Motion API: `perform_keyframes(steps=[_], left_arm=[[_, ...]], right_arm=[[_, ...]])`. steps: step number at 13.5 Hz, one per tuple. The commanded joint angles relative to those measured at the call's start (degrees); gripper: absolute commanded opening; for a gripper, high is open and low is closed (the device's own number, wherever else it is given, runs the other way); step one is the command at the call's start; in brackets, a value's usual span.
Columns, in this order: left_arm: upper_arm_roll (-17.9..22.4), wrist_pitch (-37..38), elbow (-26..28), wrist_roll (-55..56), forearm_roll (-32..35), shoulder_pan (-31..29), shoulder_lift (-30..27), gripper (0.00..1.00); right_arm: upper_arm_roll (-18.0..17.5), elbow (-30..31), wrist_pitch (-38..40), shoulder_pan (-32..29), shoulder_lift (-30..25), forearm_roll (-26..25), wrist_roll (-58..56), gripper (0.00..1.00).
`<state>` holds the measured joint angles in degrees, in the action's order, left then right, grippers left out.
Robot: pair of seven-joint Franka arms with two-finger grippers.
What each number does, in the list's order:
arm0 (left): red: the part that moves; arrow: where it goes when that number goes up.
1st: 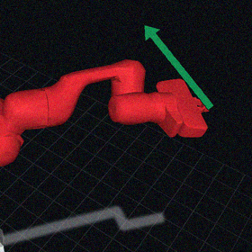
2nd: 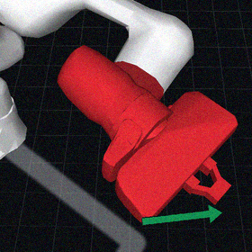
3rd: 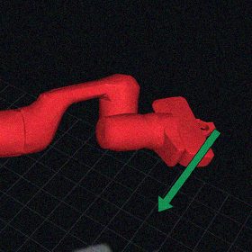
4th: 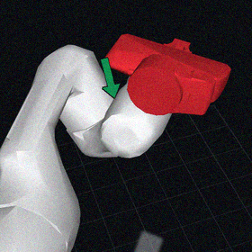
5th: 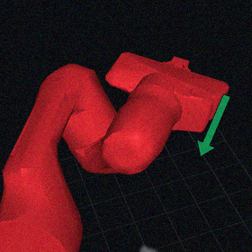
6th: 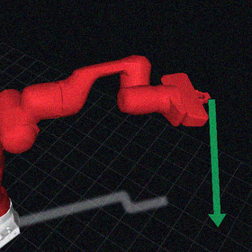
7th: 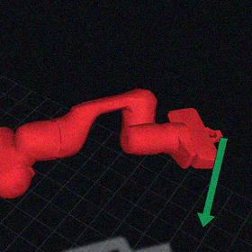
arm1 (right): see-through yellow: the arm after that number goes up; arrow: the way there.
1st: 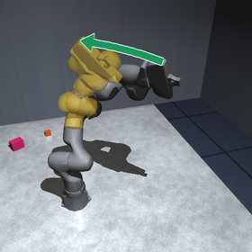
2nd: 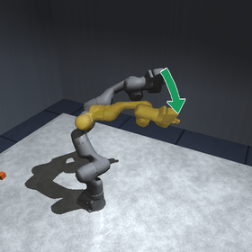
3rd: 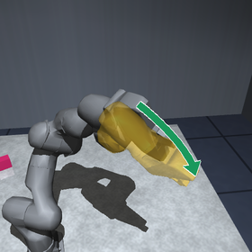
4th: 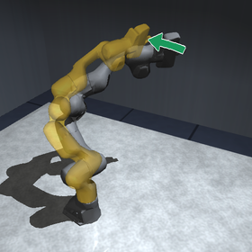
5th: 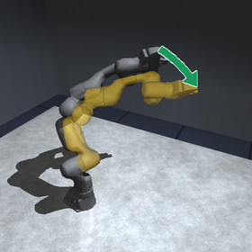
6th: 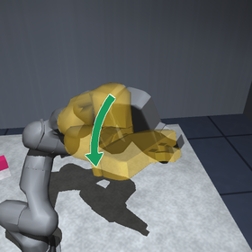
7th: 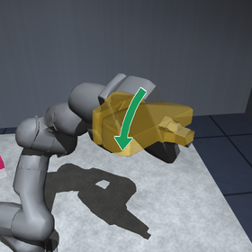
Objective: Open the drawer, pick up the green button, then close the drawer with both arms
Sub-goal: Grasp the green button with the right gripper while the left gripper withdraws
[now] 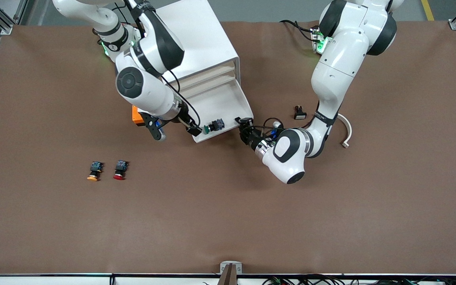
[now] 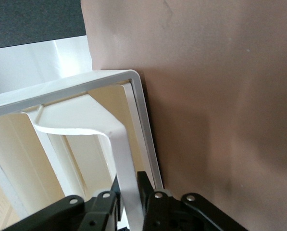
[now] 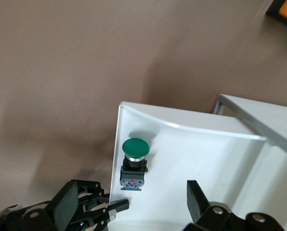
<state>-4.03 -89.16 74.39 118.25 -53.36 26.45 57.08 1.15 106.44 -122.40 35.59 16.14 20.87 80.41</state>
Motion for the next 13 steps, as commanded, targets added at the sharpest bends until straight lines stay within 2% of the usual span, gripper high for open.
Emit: perform_keyframes(steps=[1, 5, 7, 10, 13], left_arm=[[1.7, -3.7, -0.6, -2.0, 1.0, 0.4, 0.2, 0.99], [6.0, -3.4, -0.7, -2.0, 1.2, -0.7, -2.7, 0.99], [9.8, -2.2, -0.7, -2.1, 5.1, -1.1, -4.7, 0.99], [10.5, -0.1, -0.7, -2.1, 15.0, -1.1, -6.5, 0.99], [10.9, 0.1, -2.0, -7.7, 17.3, -2.8, -8.7, 1.0]], right_arm=[[0.4, 0.3, -3.7, 2.2, 2.1, -1.4, 2.5, 1.0], [0.4, 0.2, -8.8, 4.2, 6.4, -4.9, 6.2, 1.0], [0.4, 0.2, -10.0, 4.8, 7.4, -5.0, 6.7, 1.0], [0.6, -0.3, -13.0, 6.6, 10.0, -5.6, 8.7, 1.0], [0.6, -0.3, -13.4, 7.3, 10.3, -5.7, 8.8, 0.99]])
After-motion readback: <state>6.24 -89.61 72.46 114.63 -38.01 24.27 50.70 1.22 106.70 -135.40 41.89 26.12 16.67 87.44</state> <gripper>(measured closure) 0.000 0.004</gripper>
